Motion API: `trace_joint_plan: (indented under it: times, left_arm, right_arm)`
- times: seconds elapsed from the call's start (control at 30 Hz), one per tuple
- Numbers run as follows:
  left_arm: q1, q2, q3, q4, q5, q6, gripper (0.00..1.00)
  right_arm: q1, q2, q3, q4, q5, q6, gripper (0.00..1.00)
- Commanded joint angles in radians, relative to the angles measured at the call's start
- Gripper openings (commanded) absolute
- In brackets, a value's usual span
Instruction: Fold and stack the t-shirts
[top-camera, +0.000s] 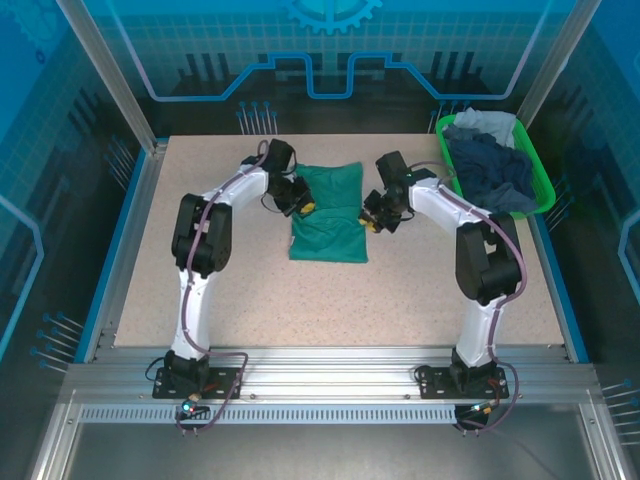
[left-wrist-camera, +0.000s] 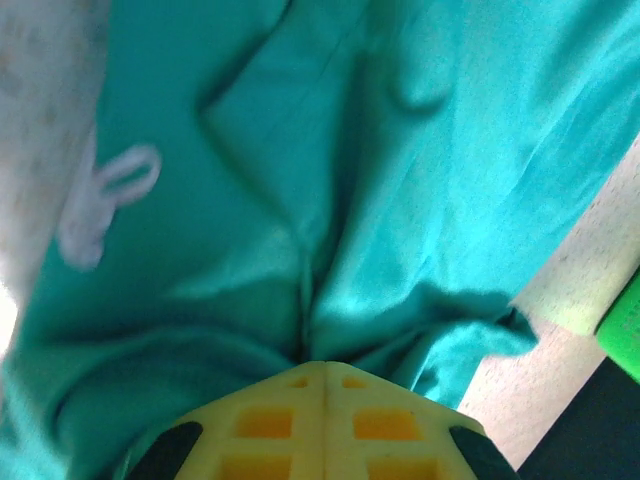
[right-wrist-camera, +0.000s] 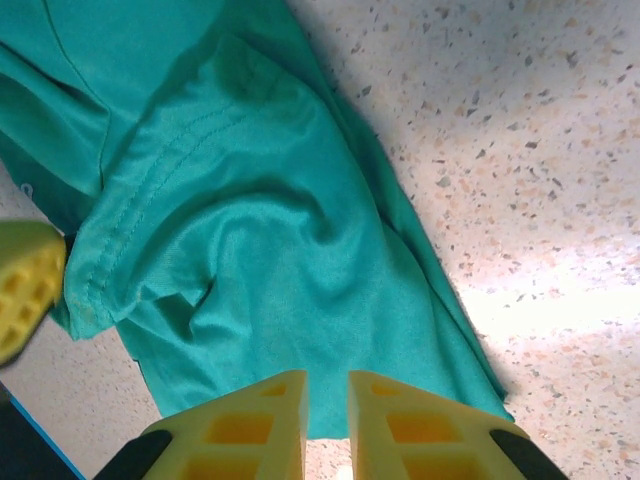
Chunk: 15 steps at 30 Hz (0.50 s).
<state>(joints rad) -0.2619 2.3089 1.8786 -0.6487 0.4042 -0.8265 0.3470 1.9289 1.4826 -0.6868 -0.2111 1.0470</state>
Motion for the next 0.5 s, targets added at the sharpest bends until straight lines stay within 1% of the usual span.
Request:
trace_joint_plan:
  times: [0.0, 0.07, 0.13, 0.17, 0.2, 0.27, 0.37, 0.47]
  left_arm:
    - [0.021, 0.066, 0.109, -0.068, 0.000, 0.041, 0.05]
    - [0.022, 0.057, 0.138, -0.073, -0.025, 0.065, 0.05]
    - [0.023, 0.012, 0.129, -0.076, -0.061, 0.082, 0.07]
    - [0.023, -0.027, 0.104, -0.074, -0.086, 0.085, 0.13]
    - [0.022, -0.071, 0.067, -0.067, -0.106, 0.082, 0.16]
    - [0.022, -0.182, -0.064, -0.033, -0.135, 0.058, 0.16]
    - [0.021, -0.322, -0.265, 0.019, -0.120, -0.008, 0.09]
    - [0.003, -0.408, -0.431, 0.077, -0.071, -0.060, 0.00]
  right_arm:
    - [0.025, -0.025, -0.026, 0.007, 0.003, -0.011, 0.19]
    - [0.031, -0.006, -0.018, 0.037, -0.014, -0.019, 0.20]
    - [0.046, 0.042, 0.036, 0.061, -0.032, -0.051, 0.21]
    - [0.056, 0.077, 0.084, 0.059, -0.047, -0.075, 0.21]
    - [0.065, 0.116, 0.129, 0.049, -0.056, -0.089, 0.21]
    - [0.087, 0.192, 0.226, 0.031, -0.074, -0.109, 0.20]
    - [0.112, 0.283, 0.323, 0.004, -0.090, -0.089, 0.19]
    - [0.134, 0.329, 0.352, 0.029, -0.111, -0.041, 0.18]
